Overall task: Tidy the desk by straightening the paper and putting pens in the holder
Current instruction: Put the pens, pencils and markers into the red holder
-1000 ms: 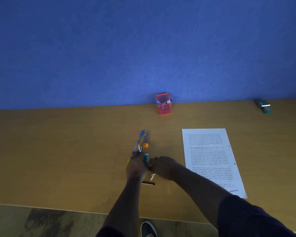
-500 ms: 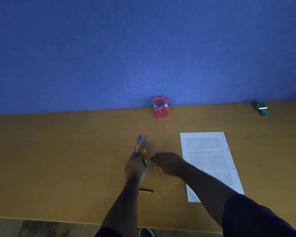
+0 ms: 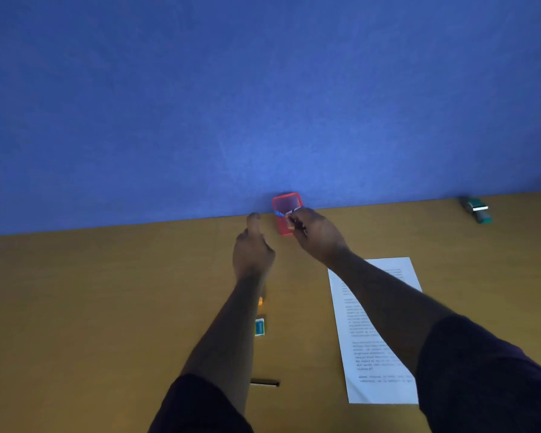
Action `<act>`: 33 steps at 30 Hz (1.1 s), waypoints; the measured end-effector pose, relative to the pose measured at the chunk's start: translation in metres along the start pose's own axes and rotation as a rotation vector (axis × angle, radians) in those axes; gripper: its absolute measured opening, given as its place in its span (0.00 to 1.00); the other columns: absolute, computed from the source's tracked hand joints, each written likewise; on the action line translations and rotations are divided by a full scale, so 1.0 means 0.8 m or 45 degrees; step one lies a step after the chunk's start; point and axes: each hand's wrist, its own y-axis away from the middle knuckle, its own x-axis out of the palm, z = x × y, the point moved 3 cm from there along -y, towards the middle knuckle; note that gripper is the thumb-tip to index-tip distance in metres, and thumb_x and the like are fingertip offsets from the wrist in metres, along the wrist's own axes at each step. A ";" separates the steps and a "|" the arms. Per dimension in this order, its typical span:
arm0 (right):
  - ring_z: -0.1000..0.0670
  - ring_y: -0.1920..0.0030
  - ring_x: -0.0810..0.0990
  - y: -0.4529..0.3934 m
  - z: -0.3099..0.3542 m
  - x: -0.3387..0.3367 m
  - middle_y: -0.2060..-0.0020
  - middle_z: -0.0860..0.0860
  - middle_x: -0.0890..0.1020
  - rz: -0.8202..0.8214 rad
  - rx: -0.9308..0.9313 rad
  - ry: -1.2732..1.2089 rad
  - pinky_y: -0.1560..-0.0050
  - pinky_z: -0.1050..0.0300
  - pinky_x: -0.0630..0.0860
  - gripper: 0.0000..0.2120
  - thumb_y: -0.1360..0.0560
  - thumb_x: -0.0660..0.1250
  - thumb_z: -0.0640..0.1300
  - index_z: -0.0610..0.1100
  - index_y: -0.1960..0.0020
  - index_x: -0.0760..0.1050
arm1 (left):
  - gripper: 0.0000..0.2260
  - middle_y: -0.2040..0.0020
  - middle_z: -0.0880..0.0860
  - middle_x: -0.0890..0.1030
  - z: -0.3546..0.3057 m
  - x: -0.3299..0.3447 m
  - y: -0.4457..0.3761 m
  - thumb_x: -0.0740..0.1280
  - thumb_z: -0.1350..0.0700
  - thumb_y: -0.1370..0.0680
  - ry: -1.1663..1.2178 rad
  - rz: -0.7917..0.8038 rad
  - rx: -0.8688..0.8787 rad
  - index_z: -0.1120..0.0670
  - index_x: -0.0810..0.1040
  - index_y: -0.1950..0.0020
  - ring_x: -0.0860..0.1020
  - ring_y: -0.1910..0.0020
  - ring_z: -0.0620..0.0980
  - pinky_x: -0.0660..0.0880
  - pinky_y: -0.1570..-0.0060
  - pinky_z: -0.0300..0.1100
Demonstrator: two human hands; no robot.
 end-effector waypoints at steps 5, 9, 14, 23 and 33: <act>0.47 0.53 0.82 -0.048 -0.019 -0.020 0.53 0.48 0.82 -0.212 0.271 -0.211 0.56 0.52 0.78 0.08 0.25 0.64 0.37 0.43 0.47 0.75 | 0.17 0.61 0.53 0.75 -0.040 0.003 -0.048 0.57 0.62 0.23 0.190 -0.148 0.043 0.52 0.62 0.35 0.74 0.64 0.58 0.68 0.67 0.46; 0.44 0.51 0.80 -0.076 -0.036 -0.011 0.50 0.45 0.82 -0.138 0.327 -0.166 0.53 0.50 0.78 0.08 0.24 0.62 0.36 0.41 0.46 0.75 | 0.09 0.65 0.51 0.71 -0.058 0.013 -0.075 0.55 0.59 0.25 0.309 -0.200 0.054 0.55 0.60 0.46 0.74 0.66 0.61 0.64 0.71 0.44; 0.42 0.48 0.79 -0.099 -0.049 0.010 0.48 0.44 0.80 0.129 0.333 0.035 0.53 0.52 0.76 0.09 0.25 0.64 0.39 0.44 0.46 0.77 | 0.21 0.64 0.47 0.72 -0.069 0.029 -0.094 0.49 0.43 0.32 0.362 -0.204 0.068 0.53 0.59 0.44 0.73 0.68 0.53 0.61 0.75 0.40; 0.38 0.43 0.76 -0.088 -0.071 0.008 0.43 0.39 0.76 -0.022 0.344 -0.060 0.44 0.44 0.74 0.16 0.24 0.66 0.41 0.37 0.39 0.71 | 0.23 0.62 0.52 0.78 -0.067 0.065 -0.115 0.60 0.46 0.30 0.226 -0.041 0.054 0.54 0.62 0.38 0.74 0.64 0.57 0.66 0.66 0.45; 0.42 0.53 0.74 -0.086 -0.059 -0.003 0.52 0.41 0.74 -0.359 0.159 0.091 0.50 0.49 0.71 0.14 0.18 0.59 0.48 0.40 0.43 0.79 | 0.11 0.50 0.57 0.82 -0.058 0.078 -0.133 0.65 0.57 0.23 -0.218 0.110 0.038 0.53 0.73 0.41 0.77 0.47 0.63 0.68 0.49 0.50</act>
